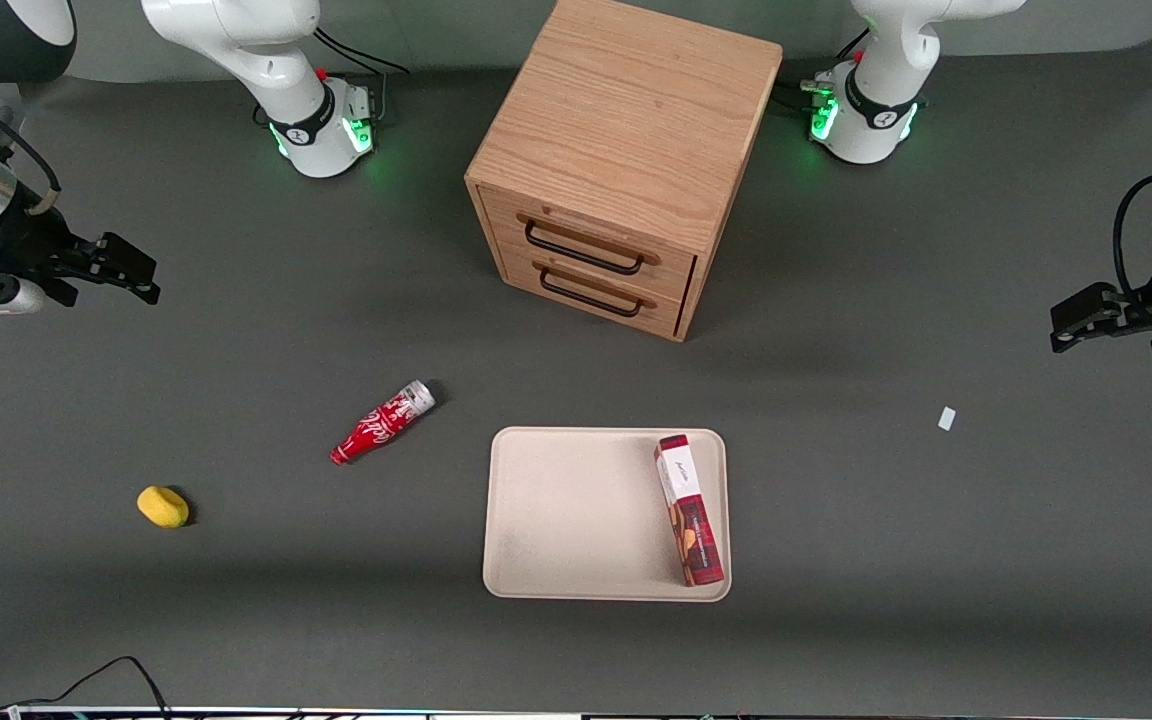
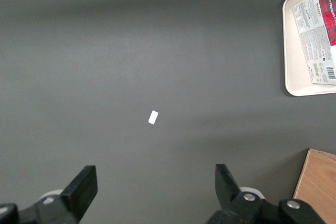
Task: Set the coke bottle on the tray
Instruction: 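Move the open right gripper down over the red Coca-Cola bottle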
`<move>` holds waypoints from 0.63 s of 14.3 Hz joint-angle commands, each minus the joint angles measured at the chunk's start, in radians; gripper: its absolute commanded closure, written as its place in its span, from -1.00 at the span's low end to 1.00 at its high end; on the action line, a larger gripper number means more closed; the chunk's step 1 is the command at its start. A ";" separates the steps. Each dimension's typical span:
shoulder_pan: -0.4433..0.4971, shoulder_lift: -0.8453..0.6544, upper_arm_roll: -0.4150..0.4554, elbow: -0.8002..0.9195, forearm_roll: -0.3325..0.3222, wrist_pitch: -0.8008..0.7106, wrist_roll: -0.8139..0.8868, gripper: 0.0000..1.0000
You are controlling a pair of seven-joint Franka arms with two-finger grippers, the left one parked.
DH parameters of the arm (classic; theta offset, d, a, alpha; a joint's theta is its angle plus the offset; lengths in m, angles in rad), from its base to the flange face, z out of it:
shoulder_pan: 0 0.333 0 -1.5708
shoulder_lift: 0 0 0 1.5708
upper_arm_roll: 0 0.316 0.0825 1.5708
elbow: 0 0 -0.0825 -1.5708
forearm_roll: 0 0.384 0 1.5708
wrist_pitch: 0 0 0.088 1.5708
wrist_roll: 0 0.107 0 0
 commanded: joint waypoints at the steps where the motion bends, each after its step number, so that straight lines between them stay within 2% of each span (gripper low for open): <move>1: 0.005 0.016 -0.001 0.034 -0.004 -0.021 -0.014 -1.00; 6: 0.028 0.051 0.016 0.030 0.005 -0.018 0.113 -1.00; 7: 0.041 0.076 0.016 0.030 0.017 -0.005 0.224 -1.00; 9: 0.074 0.144 0.019 0.027 0.089 0.047 0.447 -1.00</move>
